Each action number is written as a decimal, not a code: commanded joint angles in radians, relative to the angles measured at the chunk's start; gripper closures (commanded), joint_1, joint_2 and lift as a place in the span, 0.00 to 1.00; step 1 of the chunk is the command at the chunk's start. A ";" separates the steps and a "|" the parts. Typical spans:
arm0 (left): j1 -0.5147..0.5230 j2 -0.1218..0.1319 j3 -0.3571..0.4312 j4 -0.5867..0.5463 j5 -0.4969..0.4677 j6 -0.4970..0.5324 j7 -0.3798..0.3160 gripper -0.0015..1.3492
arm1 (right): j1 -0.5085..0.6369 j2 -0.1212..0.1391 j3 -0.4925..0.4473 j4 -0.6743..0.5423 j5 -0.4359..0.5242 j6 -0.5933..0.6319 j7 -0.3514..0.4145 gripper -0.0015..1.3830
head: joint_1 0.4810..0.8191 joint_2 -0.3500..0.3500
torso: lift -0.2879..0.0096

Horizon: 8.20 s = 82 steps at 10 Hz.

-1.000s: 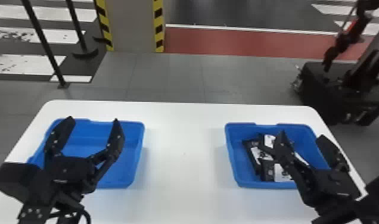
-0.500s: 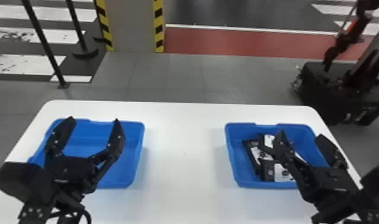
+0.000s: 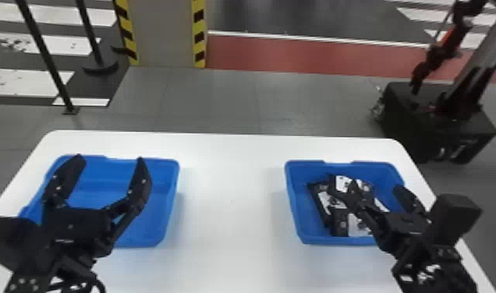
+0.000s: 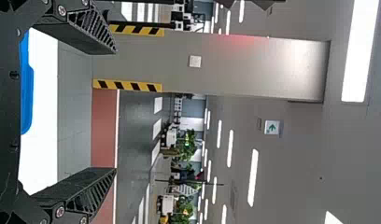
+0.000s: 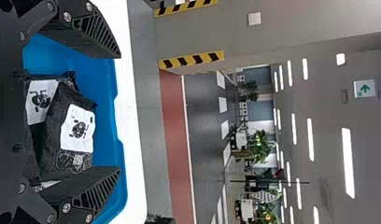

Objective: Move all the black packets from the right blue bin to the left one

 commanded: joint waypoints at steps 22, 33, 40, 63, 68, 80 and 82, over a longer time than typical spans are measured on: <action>-0.005 -0.002 -0.005 0.002 0.010 0.031 0.000 0.10 | -0.323 -0.004 -0.031 0.355 0.025 0.250 0.012 0.84 | 0.63 0.29 | 0.60; 0.008 0.025 -0.068 0.005 0.332 0.055 0.000 0.11 | -0.188 0.022 0.006 0.109 -0.452 0.331 0.437 0.84 | 0.63 0.51 | 0.60; -0.093 0.069 -0.148 0.002 0.387 0.210 -0.072 0.11 | -0.394 0.001 0.179 0.217 -0.494 0.569 0.606 0.84 | 0.63 0.63 | 0.60; -0.169 0.018 0.061 0.152 -0.164 0.222 0.044 0.05 | -0.293 0.002 -0.020 0.092 -0.113 0.399 0.471 0.17 | 0.63 0.66 | 0.60; -0.115 0.011 0.056 0.120 -0.085 0.161 0.021 0.14 | -0.156 -0.019 -0.041 -0.063 -0.017 0.520 0.224 0.17 | 0.63 0.51 | 0.60; -0.110 0.011 0.046 0.108 -0.062 0.161 0.011 0.14 | -0.239 -0.016 -0.052 -0.014 0.015 0.851 0.015 0.17 | 0.63 0.39 | 0.60; -0.110 0.011 0.044 0.108 -0.059 0.161 0.009 0.14 | -0.259 -0.013 -0.041 0.036 0.017 0.851 0.028 0.17 | 0.63 0.38 | 0.60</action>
